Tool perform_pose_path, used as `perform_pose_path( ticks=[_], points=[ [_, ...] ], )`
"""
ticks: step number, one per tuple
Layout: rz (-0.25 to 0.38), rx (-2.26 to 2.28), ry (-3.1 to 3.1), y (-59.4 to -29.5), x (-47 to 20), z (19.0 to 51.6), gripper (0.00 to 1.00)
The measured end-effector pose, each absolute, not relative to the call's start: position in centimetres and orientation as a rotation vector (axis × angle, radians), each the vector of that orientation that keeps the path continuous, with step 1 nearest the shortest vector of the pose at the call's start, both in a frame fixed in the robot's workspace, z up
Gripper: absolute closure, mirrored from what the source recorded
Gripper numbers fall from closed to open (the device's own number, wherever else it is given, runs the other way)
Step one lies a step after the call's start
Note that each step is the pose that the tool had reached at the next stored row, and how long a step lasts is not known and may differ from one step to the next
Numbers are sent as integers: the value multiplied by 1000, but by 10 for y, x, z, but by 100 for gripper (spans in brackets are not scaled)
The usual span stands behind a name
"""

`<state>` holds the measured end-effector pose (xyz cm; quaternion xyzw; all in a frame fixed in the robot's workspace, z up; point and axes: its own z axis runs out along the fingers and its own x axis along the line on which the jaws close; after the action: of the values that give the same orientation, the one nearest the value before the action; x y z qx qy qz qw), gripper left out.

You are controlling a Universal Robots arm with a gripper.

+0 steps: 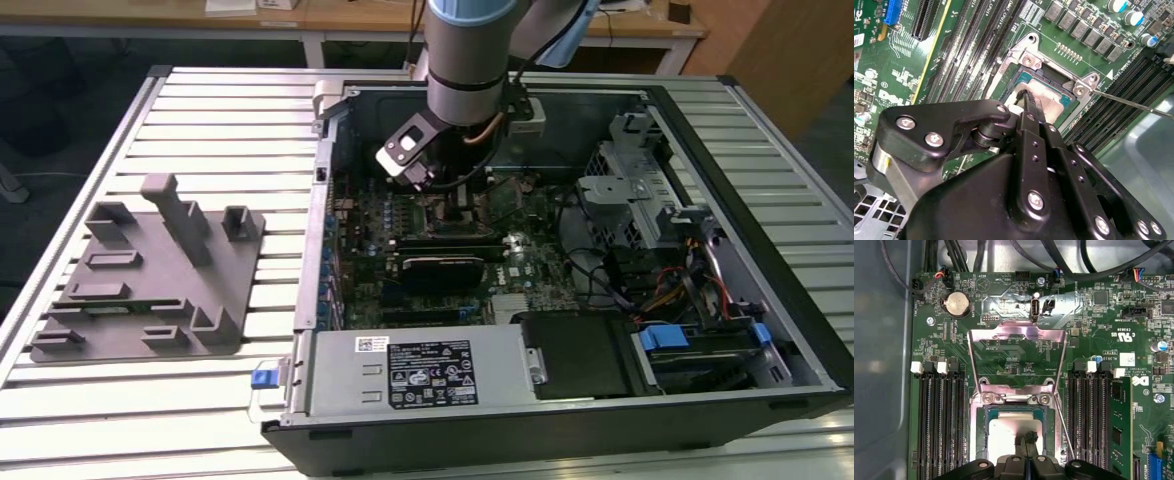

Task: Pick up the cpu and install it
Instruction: 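Place the cpu into insertion slot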

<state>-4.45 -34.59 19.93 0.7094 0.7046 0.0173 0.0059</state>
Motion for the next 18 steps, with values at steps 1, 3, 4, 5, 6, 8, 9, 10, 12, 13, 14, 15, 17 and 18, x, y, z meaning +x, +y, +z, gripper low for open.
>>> perform_pose_path(
  ticks=[1, 3, 4, 5, 6, 8, 9, 10, 12, 13, 14, 15, 17, 18],
  points=[
    [58, 2222, 2207, -346, -44, 199, 89],
    [70, 2227, 2212, -346, -44, 199, 89],
    [75, 2229, 2214, -346, -44, 199, 89],
    [77, 2230, 2214, -346, -44, 199, 89],
    [78, 2231, 2215, -346, -45, 199, 89],
    [78, 2231, 2215, -346, -44, 198, 89],
    [78, 2231, 2215, -346, -45, 198, 89],
    [80, 2232, 2216, -346, -44, 198, 89],
    [85, 2234, 2218, -346, -44, 198, 89],
    [85, 2234, 2218, -346, -44, 198, 89],
    [85, 2234, 2218, -346, -44, 198, 89],
    [85, 2234, 2218, -346, -44, 198, 89],
    [88, 2234, 2218, -346, -44, 199, 89],
    [86, 2234, 2218, -346, -44, 201, 89]
  ],
)
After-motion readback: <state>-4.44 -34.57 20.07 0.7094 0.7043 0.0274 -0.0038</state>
